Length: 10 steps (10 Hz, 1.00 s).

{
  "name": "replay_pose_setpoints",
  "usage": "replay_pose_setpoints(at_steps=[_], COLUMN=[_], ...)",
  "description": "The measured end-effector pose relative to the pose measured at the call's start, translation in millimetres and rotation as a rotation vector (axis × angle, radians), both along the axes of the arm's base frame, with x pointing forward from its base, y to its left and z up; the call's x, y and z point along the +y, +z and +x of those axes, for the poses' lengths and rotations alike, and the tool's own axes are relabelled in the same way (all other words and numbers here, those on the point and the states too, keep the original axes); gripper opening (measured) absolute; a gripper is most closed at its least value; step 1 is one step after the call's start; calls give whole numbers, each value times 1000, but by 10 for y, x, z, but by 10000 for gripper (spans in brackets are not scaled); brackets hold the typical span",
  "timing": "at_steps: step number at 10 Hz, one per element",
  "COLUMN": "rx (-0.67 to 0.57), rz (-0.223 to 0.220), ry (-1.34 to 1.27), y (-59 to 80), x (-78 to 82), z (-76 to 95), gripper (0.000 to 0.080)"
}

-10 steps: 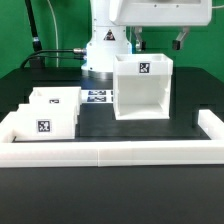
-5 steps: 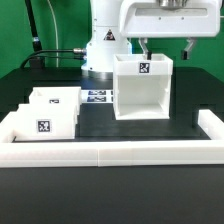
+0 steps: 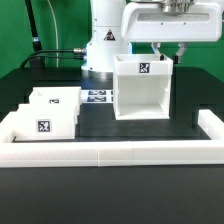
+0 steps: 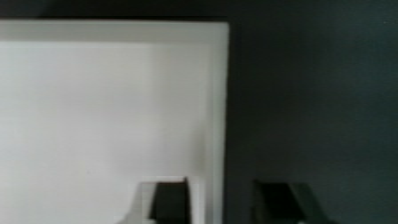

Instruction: Assemble drawer

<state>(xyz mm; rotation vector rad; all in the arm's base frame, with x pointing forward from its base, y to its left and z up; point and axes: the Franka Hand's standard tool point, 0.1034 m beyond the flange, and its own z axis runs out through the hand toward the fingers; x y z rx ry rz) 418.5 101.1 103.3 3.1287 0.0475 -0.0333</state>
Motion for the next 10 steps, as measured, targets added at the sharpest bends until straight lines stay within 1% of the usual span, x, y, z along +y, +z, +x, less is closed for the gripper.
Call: replay_pose_setpoints(at_steps=[1,2,3,8,9,10], rx=[0,0,0,0,1,-4], rz=[0,0,0,0,2,8], ry=[0,0,0,0,17,44], y=[0,0,-1,-1,-1,-1], x=[0,0,0,1,-12,-56], z=[0,-1,-1,-1,13,116], gripper=[62,62,37,37,37,37])
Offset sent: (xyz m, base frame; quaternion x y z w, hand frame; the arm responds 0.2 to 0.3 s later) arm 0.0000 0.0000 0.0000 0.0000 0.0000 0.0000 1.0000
